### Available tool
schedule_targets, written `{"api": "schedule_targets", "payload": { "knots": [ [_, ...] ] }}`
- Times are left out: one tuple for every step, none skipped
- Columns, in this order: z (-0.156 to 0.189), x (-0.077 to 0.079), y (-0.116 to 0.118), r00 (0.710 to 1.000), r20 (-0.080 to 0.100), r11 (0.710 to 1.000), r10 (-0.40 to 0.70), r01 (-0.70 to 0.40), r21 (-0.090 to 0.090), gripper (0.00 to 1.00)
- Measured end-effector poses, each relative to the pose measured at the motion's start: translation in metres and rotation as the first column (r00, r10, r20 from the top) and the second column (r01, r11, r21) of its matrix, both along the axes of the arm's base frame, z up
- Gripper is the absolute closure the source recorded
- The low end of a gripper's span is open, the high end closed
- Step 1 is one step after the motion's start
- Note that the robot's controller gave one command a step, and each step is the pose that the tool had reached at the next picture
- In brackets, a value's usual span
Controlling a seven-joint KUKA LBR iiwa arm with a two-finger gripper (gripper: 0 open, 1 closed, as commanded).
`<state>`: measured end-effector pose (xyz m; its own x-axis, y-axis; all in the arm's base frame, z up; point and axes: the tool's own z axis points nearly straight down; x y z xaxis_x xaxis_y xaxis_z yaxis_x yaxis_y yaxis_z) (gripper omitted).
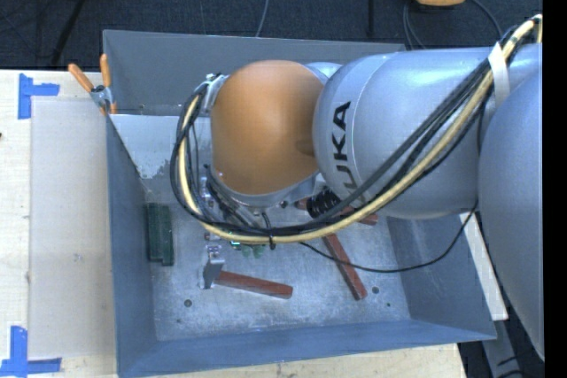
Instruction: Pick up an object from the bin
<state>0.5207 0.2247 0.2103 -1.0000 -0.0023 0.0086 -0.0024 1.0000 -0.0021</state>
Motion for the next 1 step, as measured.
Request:
{"api": "schedule_targets", "payload": {
  "knots": [
    [0.004,0.002,-0.0009,1.0,0.007,1.0,-0.004,0.004,0.002,0.0]
  ]
}}
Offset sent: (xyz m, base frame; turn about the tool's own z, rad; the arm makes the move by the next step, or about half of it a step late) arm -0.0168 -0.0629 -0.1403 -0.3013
